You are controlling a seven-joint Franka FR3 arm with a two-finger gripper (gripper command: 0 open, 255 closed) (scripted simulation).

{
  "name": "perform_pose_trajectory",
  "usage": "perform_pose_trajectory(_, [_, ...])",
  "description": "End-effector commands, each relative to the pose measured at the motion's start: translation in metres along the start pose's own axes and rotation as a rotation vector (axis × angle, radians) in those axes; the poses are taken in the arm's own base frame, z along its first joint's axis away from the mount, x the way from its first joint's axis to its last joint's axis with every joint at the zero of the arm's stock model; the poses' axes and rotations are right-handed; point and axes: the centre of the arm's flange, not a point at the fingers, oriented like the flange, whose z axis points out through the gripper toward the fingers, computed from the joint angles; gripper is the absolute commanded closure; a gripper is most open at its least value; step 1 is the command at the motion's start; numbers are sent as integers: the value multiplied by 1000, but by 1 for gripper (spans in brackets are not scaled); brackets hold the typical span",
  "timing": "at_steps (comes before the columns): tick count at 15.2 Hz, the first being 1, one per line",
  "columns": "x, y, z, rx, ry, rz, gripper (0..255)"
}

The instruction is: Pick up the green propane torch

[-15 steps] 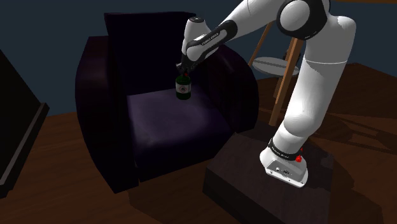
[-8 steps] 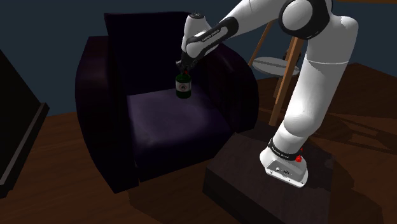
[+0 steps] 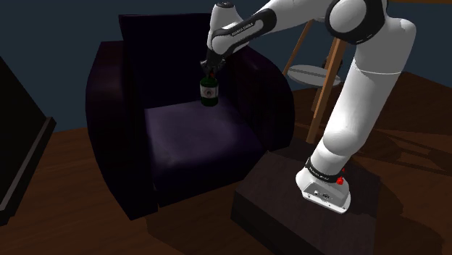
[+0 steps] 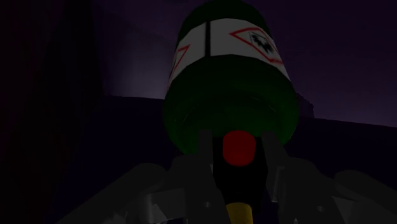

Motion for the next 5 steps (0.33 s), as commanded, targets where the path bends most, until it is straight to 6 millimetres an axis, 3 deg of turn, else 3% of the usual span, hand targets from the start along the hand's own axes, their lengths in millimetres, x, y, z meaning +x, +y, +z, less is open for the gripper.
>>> perform_pose_trajectory(1, [5, -1, -11, 1, 2, 0, 255])
perform_pose_trajectory(5, [9, -1, -21, 1, 2, 0, 255])
